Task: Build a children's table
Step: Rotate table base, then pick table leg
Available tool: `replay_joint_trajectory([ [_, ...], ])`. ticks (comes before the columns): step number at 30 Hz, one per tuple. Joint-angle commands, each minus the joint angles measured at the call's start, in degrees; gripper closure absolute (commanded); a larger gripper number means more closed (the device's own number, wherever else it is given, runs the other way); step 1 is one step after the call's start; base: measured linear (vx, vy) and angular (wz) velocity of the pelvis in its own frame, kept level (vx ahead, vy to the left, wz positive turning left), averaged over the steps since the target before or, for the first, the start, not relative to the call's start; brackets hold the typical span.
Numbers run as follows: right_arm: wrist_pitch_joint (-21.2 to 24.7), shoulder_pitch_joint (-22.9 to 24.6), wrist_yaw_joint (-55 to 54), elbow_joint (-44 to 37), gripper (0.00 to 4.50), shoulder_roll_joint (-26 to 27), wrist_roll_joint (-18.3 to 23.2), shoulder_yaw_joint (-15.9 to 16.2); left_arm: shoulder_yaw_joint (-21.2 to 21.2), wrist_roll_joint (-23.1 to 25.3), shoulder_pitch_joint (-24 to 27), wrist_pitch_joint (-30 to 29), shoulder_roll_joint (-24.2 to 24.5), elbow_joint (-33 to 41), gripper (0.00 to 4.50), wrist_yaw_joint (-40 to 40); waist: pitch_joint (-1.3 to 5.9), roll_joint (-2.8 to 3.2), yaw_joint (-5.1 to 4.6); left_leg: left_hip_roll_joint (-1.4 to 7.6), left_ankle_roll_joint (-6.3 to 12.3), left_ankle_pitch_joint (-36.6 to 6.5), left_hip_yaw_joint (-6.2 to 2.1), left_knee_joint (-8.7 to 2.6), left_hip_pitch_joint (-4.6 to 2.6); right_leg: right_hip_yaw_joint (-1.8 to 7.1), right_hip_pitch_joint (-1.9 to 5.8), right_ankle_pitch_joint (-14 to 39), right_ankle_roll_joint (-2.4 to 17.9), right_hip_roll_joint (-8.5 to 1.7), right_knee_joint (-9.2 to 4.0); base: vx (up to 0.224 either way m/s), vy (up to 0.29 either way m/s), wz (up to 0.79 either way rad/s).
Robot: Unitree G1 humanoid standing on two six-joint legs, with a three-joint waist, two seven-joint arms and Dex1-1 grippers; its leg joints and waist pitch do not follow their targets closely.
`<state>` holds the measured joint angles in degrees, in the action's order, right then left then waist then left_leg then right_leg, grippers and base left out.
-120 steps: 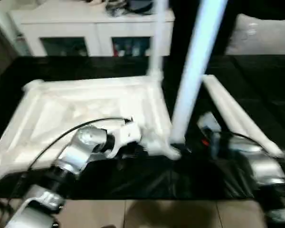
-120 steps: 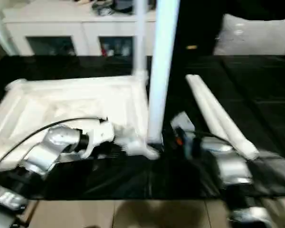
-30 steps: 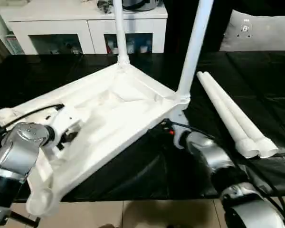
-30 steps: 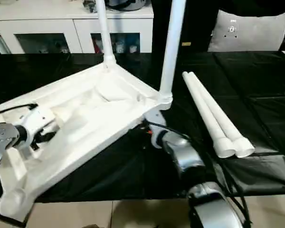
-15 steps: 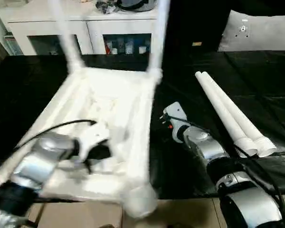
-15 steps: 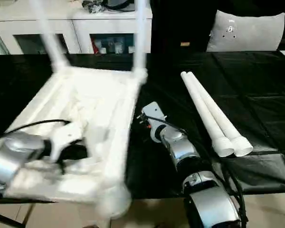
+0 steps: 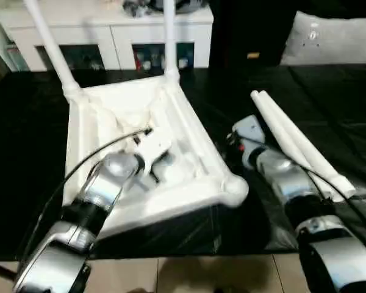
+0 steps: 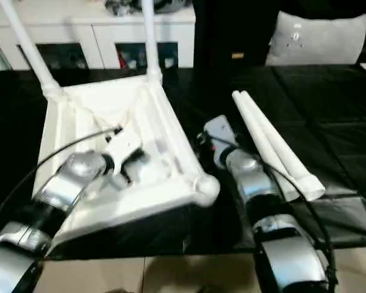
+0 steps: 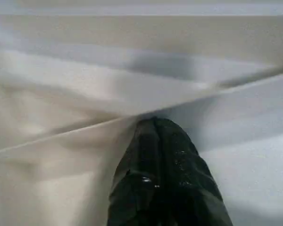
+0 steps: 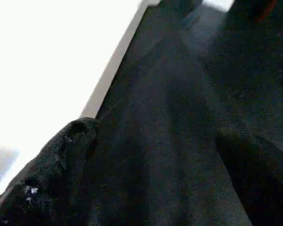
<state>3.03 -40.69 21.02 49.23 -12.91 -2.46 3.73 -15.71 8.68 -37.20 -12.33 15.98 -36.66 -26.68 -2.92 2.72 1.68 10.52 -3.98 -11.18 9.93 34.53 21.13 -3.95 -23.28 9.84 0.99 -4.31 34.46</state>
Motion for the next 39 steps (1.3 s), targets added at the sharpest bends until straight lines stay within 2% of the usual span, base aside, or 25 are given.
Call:
replay_joint_trajectory([
  [1, 0.6, 0.3, -1.4, -3.1, 0.0, -1.0, 0.4, -1.2, 2.3, 0.8, -1.2, 2.1, -0.2, -3.1, 4.45, 4.8, 4.4, -0.61, 0.29, 1.54, 5.53, -5.8, -0.44, -3.29, 0.04, 2.25, 3.77, 6.8, 13.6, -3.33, -3.44, 0.0, 0.0, 0.0],
  [3, 2.2, 2.1, -2.5, -6.9, 0.0, -2.4, 0.2, -1.9, 2.9, 1.0, -1.5, 4.5, -0.4, -4.9, 4.45, 6.7, 4.44, -0.6, 0.38, 1.6, 6.04, -5.3, -0.46, -3.27, 0.01, 2.24, 3.71, 6.1, 13.8, -3.26, -3.39, 0.0, 0.0, 0.0],
  [4, 3.0, 3.0, -3.1, -8.7, 0.0, -2.9, 0.1, -2.3, 2.9, 1.0, -1.2, 5.6, -0.3, -5.0, 4.45, 6.4, 4.42, -0.74, 0.46, 1.59, 6.21, -5.3, -0.44, -3.28, -0.09, 2.23, 3.66, 5.9, 13.6, -3.15, -3.42, 0.0, 0.0, 0.0],
  [7, 6.2, 5.0, -4.1, -12.6, 0.0, -3.8, 0.2, -3.5, 2.7, 0.1, 0.2, 8.8, 0.1, -3.6, 4.45, 3.7, 4.47, -0.69, 0.54, 1.63, 6.22, -5.8, -0.43, -3.32, -0.1, 2.26, 3.64, 6.2, 13.6, -3.27, -3.47, 0.0, 0.0, 0.0],
  [9, 9.9, 6.5, -4.9, -15.9, 0.0, -4.7, -0.1, -4.3, 2.5, -2.0, 2.7, 10.9, 0.7, 0.8, 4.45, -1.2, 4.31, -0.64, 0.57, 1.77, 5.81, -6.8, -0.51, -3.49, -0.04, 2.25, 3.73, 8.2, 13.5, -3.51, -3.69, 0.0, 0.0, 0.0],
  [10, 13.1, 7.1, -5.2, -17.7, 0.0, -5.2, 0.1, -4.8, 2.3, -3.0, 4.1, 11.5, 1.2, 3.1, 4.45, -3.2, 4.27, -0.42, 0.51, 1.92, 5.51, -7.4, -0.5, -3.55, -0.12, 2.3, 3.54, 8.7, 13.5, -3.45, -3.72, 0.0, 0.0, 0.0],
  [13, 18.2, 8.3, -3.7, -21.4, 0.0, -6.4, 1.3, -5.6, 2.7, -7.1, 6.8, 9.1, 1.9, 9.5, 4.45, -8.9, 4.11, -0.43, 0.53, 2.01, 4.64, -8.6, -0.44, -3.68, -0.25, 2.36, 3.41, 9.7, 13.7, -3.44, -3.69, 0.0, 0.0, 0.0],
  [15, 22.2, 9.0, -3.7, -24.3, 0.0, -7.1, 1.9, -6.2, 2.1, -9.2, 8.6, 7.7, 2.9, 13.9, 4.28, -12.1, 3.96, -0.39, 0.45, 2.04, 4.2, -9.2, -0.46, -3.84, -0.31, 2.42, 3.46, 11.1, 13.3, -3.43, -3.77, 0.0, 0.0, 0.0],
  [16, 24.6, 9.2, -4.0, -25.4, 0.0, -7.6, 1.9, -6.5, 1.6, -10.3, 9.5, 6.4, 3.6, 16.7, 4.08, -14.1, 3.85, -0.36, 0.39, 2.11, 3.93, -9.5, -0.42, -3.91, -0.34, 2.43, 3.24, 11.9, 12.9, -3.35, -3.92, 0.0, 0.0, 0.0],
  [17, 26.4, 9.2, -3.9, -26.2, 0.0, -8.1, 1.8, -6.6, 1.0, -11.3, 10.2, 5.4, 4.3, 19.1, 4.08, -16.0, 3.97, -0.31, 0.44, 2.15, 3.63, -9.4, -0.51, -3.9, -0.44, 2.43, 3.35, 11.7, 12.9, -3.4, -3.76, 0.0, 0.0, 0.0],
  [18, 27.8, 9.2, -3.6, -26.9, 0.0, -8.5, 2.0, -6.8, 0.5, -12.2, 10.8, 4.5, 4.8, 21.3, 4.06, -17.8, 3.92, -0.46, 0.42, 2.15, 3.41, -9.2, -0.52, -3.97, -0.39, 2.49, 3.37, 11.8, 12.9, -3.41, -3.64, 0.0, 0.0, 0.0],
  [19, 28.7, 9.2, -3.2, -27.3, 0.0, -8.7, 2.3, -6.9, 0.2, -12.8, 11.0, 3.7, 5.1, 22.7, 3.99, -18.9, 3.79, -0.39, 0.33, 2.04, 3.19, -9.7, -0.32, -3.92, -0.38, 2.52, 3.13, 12.6, 12.7, -3.27, -3.91, 0.0, 0.0, 0.0],
  [21, 30.2, 9.3, -2.8, -28.3, 0.0, -8.9, 2.5, -6.9, 0.1, -13.1, 11.3, 2.9, 5.3, 24.2, 3.73, -19.9, 3.72, -0.39, 0.31, 2.0, 2.79, -10.2, -0.37, -3.96, -0.39, 2.53, 3.21, 13.6, 12.3, -3.34, -3.98, 0.0, 0.0, 0.0],
  [22, 34.2, 8.8, -2.2, -29.3, 0.0, -9.7, 2.0, -6.2, -0.8, -13.7, 11.8, 0.8, 5.9, 27.6, 3.64, -22.0, 3.76, -0.94, 0.3, 1.97, 2.72, -9.8, -0.37, -3.95, -0.37, 2.56, 3.31, 13.9, 11.9, -3.34, -3.88, 0.0, 0.0, 0.0],
  [23, 35.8, 8.6, -2.1, -29.7, 0.0, -9.9, 1.8, -6.0, -1.0, -13.8, 11.9, 0.2, 6.1, 28.6, 3.6, -22.6, 3.79, -0.72, 0.37, 2.03, 2.9, -8.5, -0.4, -3.95, -0.34, 2.62, 3.24, 12.9, 12.0, -3.3, -3.78, 0.0, 0.0, 0.0],
  [26, 44.0, 6.7, -1.6, -28.9, 0.0, -12.0, -1.6, -2.3, -1.8, -14.5, 12.5, -2.7, 7.1, 31.7, 3.28, -24.4, 3.73, -0.76, 0.29, 1.86, 2.73, -7.5, -0.31, -3.84, -0.28, 2.57, 3.29, 11.9, 12.4, -3.1, -3.69, 0.0, 0.0, 0.0],
  [29, 46.4, 6.3, -1.8, -28.8, 0.0, -12.5, -1.3, -1.9, -2.0, -15.1, 13.0, -4.2, 7.6, 33.2, 3.15, -24.8, 3.73, -0.9, 0.21, 1.82, 2.42, -7.6, -0.28, -3.78, -0.33, 2.64, 3.36, 12.5, 12.2, -3.2, -3.74, 0.0, 0.0, 0.0],
  [30, 47.2, 6.3, -2.3, -29.4, 0.0, -12.6, -0.8, -2.7, -2.0, -15.3, 13.2, -5.0, 7.7, 34.1, 2.9, -25.0, 3.75, -0.9, 0.22, 1.78, 2.29, -7.7, -0.23, -3.7, -0.33, 2.67, 3.35, 12.8, 12.0, -3.22, -3.73, 0.0, 0.0, 0.0],
  [31, 48.5, 6.4, -2.7, -30.1, 0.0, -12.7, -0.5, -3.4, -1.9, -15.3, 13.4, -5.7, 7.8, 34.7, 2.9, -25.1, 3.72, -1.05, 0.19, 1.81, 2.28, -7.7, -0.22, -3.73, -0.37, 2.68, 3.34, 13.1, 11.7, -3.16, -3.82, 0.0, 0.0, 0.0],
  [35, 51.0, 6.5, -2.8, -31.5, 0.0, -13.2, -0.2, -4.0, -1.9, -15.3, 13.6, -6.5, 7.9, 35.4, 2.61, -25.2, 3.78, -0.86, 0.32, 1.81, 2.12, -7.3, -0.26, -3.72, -0.41, 2.65, 3.25, 12.7, 11.5, -3.06, -3.76, 0.0, 0.0, 0.0],
  [37, 53.9, 6.5, -2.3, -32.9, 0.0, -13.8, 0.3, -4.6, -2.0, -15.3, 13.6, -7.6, 7.9, 36.1, 2.42, -25.4, 3.81, -0.91, 0.36, 1.79, 2.05, -7.0, -0.27, -3.71, -0.45, 2.67, 3.34, 12.2, 11.4, -3.07, -3.69, 0.0, 0.0, 0.0],
  [38, 55.0, 6.5, -1.9, -33.4, 0.0, -13.9, 0.4, -4.8, -2.0, -15.4, 13.7, -8.0, 8.0, 36.5, 2.31, -25.5, 3.8, -0.54, 0.4, 1.8, 1.96, -7.1, -0.32, -3.72, -0.49, 2.67, 3.35, 12.2, 11.5, -3.1, -3.65, 0.0, 0.0, 0.0],
  [39, 55.9, 6.5, -1.7, -33.5, 0.0, -13.9, 0.8, -5.1, -2.1, -15.4, 13.7, -8.4, 8.1, 36.8, 2.23, -25.5, 3.84, -0.74, 0.37, 1.8, 2.0, -6.9, -0.3, -3.68, -0.42, 2.68, 3.41, 11.6, 11.5, -3.05, -3.65, 0.0, 0.0, 0.0],
])
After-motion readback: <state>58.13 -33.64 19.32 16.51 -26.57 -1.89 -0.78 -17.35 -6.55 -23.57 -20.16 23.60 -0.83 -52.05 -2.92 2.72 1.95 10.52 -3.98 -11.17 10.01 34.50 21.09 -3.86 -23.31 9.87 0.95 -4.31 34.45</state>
